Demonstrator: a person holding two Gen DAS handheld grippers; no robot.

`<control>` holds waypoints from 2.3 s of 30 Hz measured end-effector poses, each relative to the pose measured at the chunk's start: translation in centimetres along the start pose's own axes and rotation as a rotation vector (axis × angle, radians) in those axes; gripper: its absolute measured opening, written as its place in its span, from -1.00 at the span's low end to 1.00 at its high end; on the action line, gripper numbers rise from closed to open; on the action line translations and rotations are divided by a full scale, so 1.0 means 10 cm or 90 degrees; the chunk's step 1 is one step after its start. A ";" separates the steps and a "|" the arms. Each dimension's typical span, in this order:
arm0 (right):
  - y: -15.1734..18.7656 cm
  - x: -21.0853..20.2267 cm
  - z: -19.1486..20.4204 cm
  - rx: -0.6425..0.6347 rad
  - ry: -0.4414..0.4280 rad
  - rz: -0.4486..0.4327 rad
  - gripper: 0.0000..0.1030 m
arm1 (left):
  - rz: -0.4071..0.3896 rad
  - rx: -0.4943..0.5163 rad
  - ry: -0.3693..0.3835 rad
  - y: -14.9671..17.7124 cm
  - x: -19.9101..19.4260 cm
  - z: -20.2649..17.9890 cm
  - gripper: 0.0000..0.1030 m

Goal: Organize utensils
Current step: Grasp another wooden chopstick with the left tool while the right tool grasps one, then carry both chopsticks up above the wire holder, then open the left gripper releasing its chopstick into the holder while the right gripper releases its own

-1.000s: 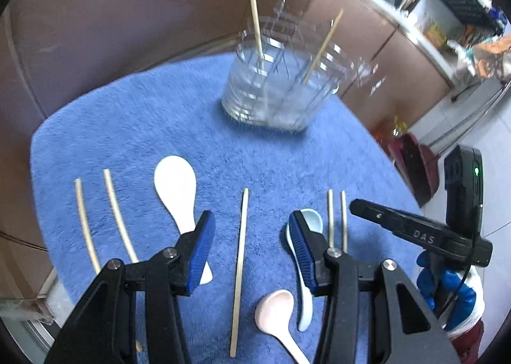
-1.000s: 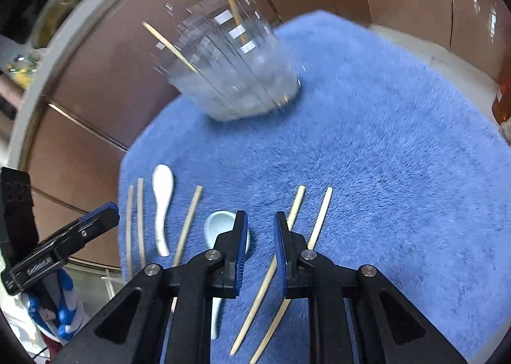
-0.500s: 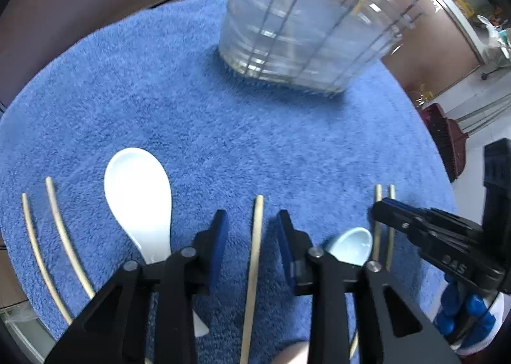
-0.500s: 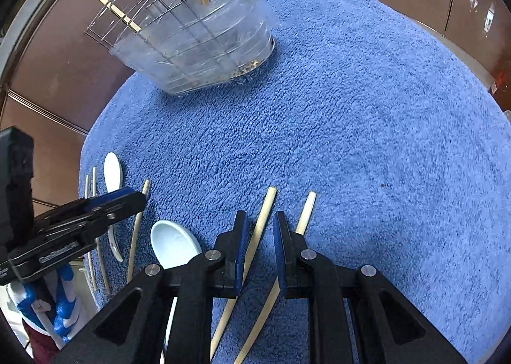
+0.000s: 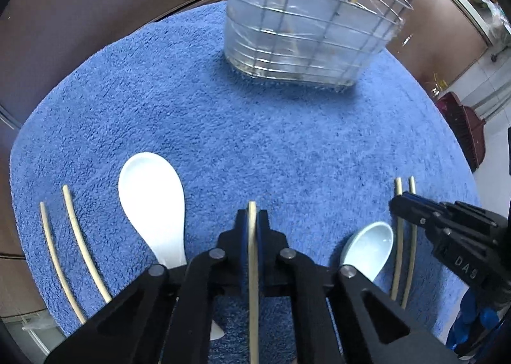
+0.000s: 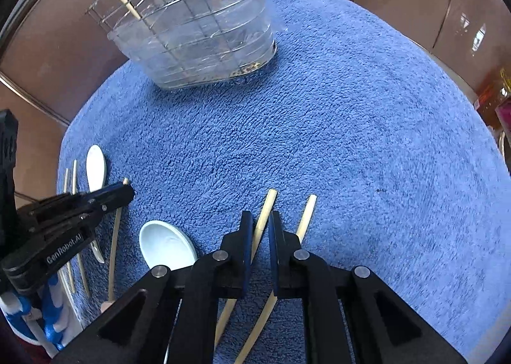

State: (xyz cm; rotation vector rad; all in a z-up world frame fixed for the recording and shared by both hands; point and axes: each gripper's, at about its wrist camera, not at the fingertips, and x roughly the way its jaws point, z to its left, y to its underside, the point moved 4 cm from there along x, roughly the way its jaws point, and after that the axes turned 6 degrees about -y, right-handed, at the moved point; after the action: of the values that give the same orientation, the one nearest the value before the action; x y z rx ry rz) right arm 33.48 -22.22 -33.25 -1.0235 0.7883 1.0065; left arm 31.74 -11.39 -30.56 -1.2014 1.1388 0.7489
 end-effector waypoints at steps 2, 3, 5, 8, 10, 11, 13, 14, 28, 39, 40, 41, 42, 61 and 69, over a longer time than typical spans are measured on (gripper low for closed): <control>0.04 -0.02 0.08 0.008 -0.016 -0.012 -0.84 | -0.014 0.004 0.001 0.08 -0.09 -0.01 -0.91; 0.05 -0.05 0.09 0.009 -0.021 -0.017 -0.84 | -0.028 0.004 0.008 0.10 -0.16 -0.01 -0.91; 0.09 -0.14 0.15 0.007 -0.032 -0.035 -0.85 | -0.055 0.001 0.019 0.14 -0.31 0.01 -0.91; 0.16 -0.37 0.26 -0.003 -0.058 -0.074 -0.88 | -0.104 -0.011 0.034 0.20 -0.59 0.06 -0.91; 0.22 -0.55 0.32 -0.016 -0.073 -0.103 -0.88 | -0.139 -0.018 0.038 0.26 -0.81 0.09 -0.91; 0.25 -0.65 0.36 -0.023 -0.084 -0.119 -0.89 | -0.156 -0.022 0.042 0.26 -0.91 0.11 -0.91; 0.33 -0.86 0.43 -0.040 -0.096 -0.151 -0.89 | -0.201 -0.030 0.042 0.30 -1.15 0.14 -0.91; 0.38 -0.98 0.46 -0.052 -0.101 -0.169 -0.89 | -0.223 -0.034 0.040 0.31 -1.27 0.15 -0.91; 0.15 -2.76 0.76 -0.179 -0.150 -0.467 -0.89 | -0.552 -0.108 0.073 -0.30 -2.85 0.24 -0.91; -0.92 -3.06 0.93 -0.238 -0.114 -0.645 -0.89 | -0.709 -0.184 0.061 -1.37 -2.87 0.14 -0.91; -1.02 -3.00 0.90 -0.238 -0.110 -0.647 -0.89 | -0.710 -0.191 0.059 -1.47 -2.80 0.13 -0.91; -1.10 -2.93 0.88 -0.239 -0.103 -0.647 -0.89 | -0.712 -0.200 0.057 -1.58 -2.72 0.13 -0.91; -1.18 -2.86 0.87 -0.239 -0.094 -0.648 -0.89 | -0.715 -0.205 0.055 -1.64 -2.67 0.13 -0.91; -1.21 -1.60 0.39 -0.215 -0.033 -0.547 -0.43 | -0.656 -0.207 -0.008 -1.65 -1.45 0.10 -0.45; -0.91 -2.25 0.41 -0.206 -0.022 -0.588 -0.24 | -0.671 -0.171 -0.013 -1.27 -2.19 0.20 -0.16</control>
State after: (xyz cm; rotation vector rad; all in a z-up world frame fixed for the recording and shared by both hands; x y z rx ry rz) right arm 34.39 -26.59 -9.01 -1.4439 0.0579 0.3411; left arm 37.29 -10.06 -5.81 -1.7635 0.2614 0.0878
